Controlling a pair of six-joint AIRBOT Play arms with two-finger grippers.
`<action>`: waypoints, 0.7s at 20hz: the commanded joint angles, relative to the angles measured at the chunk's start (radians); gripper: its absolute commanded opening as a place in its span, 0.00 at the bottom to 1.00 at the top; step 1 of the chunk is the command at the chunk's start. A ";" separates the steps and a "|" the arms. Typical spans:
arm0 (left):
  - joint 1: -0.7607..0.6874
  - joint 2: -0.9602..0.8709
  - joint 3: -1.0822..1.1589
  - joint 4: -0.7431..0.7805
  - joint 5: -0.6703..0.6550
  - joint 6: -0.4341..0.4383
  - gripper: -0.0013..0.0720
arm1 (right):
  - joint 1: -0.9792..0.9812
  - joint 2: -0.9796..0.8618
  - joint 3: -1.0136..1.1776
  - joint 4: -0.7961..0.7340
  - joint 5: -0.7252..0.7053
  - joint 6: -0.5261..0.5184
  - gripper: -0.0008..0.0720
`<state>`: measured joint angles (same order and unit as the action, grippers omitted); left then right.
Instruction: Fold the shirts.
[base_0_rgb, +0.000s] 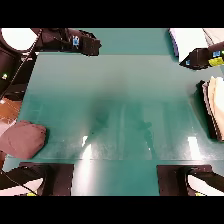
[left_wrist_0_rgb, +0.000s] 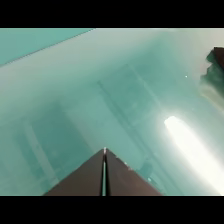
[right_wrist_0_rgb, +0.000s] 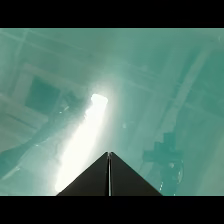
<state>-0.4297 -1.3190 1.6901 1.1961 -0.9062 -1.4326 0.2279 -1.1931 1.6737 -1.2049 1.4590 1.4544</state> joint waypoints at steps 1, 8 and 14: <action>0.000 0.000 0.000 0.000 0.009 0.000 0.05 | 0.002 0.000 0.001 0.001 0.000 0.000 0.03; 0.000 0.000 0.000 0.000 0.009 0.000 0.05 | 0.002 0.000 0.001 0.001 0.000 0.000 0.03; 0.000 0.000 0.000 -0.026 0.055 -0.005 0.05 | 0.002 0.000 0.001 0.001 0.010 0.000 0.03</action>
<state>-0.4297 -1.3190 1.6901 1.1889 -0.8860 -1.4353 0.2302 -1.1931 1.6737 -1.2045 1.4597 1.4540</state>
